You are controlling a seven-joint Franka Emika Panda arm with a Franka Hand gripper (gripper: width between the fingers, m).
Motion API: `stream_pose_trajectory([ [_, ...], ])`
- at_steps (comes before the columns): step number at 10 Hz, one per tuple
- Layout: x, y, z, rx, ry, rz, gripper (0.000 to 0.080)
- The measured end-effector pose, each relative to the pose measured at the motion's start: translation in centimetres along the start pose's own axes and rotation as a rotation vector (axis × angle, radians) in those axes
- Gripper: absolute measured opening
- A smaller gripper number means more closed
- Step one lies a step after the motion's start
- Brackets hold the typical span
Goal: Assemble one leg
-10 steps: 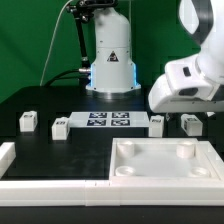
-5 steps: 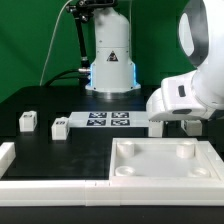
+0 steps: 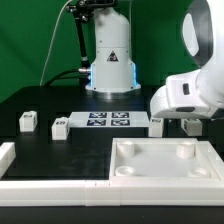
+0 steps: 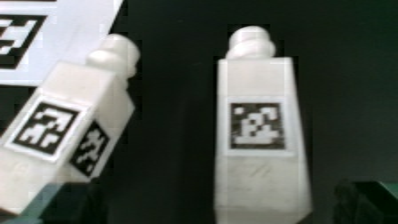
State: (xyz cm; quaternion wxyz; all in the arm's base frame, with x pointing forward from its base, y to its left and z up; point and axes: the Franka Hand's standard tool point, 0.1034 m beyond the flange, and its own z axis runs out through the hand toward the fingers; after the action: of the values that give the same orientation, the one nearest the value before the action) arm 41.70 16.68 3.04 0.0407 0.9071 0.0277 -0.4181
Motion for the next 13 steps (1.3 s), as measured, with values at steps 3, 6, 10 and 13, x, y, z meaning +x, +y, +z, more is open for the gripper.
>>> stream_pose_trajectory([
  [3,-0.2,-0.2,0.3,0.009,0.002,0.002,0.0649],
  [6,-0.1,-0.1,0.4,0.009,0.0,0.002,0.0649],
  [10,0.1,-0.1,0.9,0.021,0.0,-0.019,0.0649],
  [13,0.3,-0.1,2.6,0.044,0.008,-0.032,0.0649],
])
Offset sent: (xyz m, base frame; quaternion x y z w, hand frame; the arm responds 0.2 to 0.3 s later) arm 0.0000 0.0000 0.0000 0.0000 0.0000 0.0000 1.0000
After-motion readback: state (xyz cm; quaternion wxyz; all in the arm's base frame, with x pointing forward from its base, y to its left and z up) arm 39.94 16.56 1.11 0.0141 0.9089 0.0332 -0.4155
